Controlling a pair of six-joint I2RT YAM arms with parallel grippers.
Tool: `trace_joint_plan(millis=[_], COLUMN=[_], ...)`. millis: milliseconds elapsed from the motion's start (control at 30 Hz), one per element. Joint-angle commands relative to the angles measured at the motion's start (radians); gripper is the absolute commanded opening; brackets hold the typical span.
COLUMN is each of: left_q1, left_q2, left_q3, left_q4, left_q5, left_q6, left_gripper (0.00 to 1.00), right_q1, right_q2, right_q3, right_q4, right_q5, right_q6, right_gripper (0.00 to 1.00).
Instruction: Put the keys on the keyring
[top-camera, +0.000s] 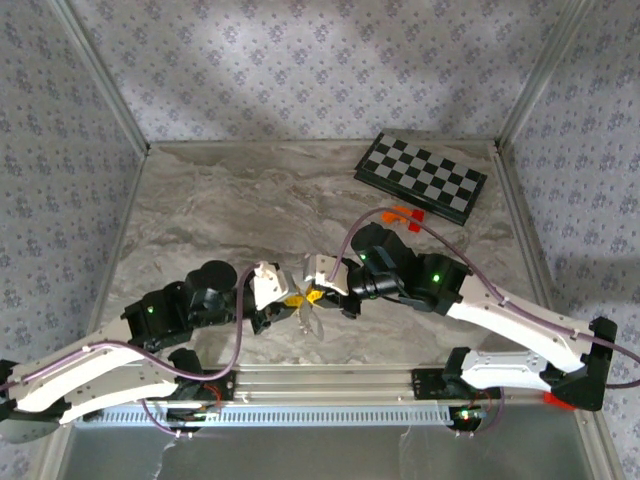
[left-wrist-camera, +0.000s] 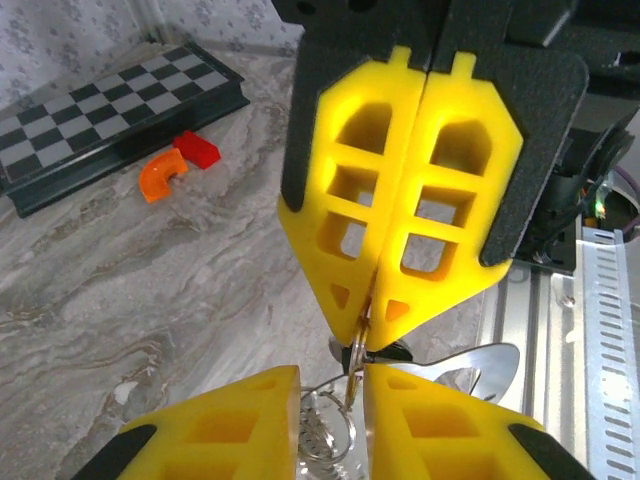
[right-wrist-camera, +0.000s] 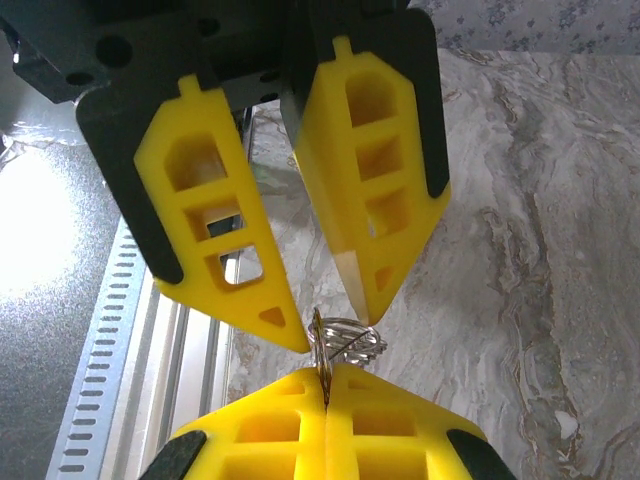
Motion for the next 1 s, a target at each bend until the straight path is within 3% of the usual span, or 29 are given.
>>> trace_joint_plan(millis=[0,67,233,400,533,700,833,967], left_q1=[-0.001,0.0,-0.001,-0.001,-0.001,-0.001,-0.001,-0.001], left_q2=[-0.007,-0.009,-0.004,0.008,0.004,-0.03,-0.072,-0.102], left_q3=[0.027,0.024,0.017,0.017,0.006,-0.018,-0.042,-0.067], left_q4=[0.006,0.013,0.032,0.04,0.065,0.116,0.17,0.222], left_q5=[0.039,0.041,0.054,0.06,0.066,0.067,0.077,0.086], left_q6=[0.009,0.008,0.004,0.006,0.003,-0.012,-0.019,-0.025], left_gripper=[0.24,0.23,0.1,0.08,0.0,0.0,0.0,0.0], right_q1=[0.007,0.007,0.007,0.007,0.005,-0.001,-0.01,-0.026], right_q2=[-0.002,-0.004,-0.001,-0.002,0.001,-0.013,-0.053,-0.072], right_q3=[0.037,0.035,0.035,0.036,0.039,0.026,-0.031,-0.058], right_q4=[-0.002,-0.003,-0.002,0.006,0.009,0.02,0.121,0.176], right_q5=[-0.017,-0.021,-0.029,-0.039,-0.045,-0.043,-0.05,-0.067], right_q6=[-0.019,-0.019,-0.019,-0.019,-0.019,-0.019,0.04,0.081], right_gripper=[0.0,0.0,0.0,0.0,0.0,0.0,0.14,0.18])
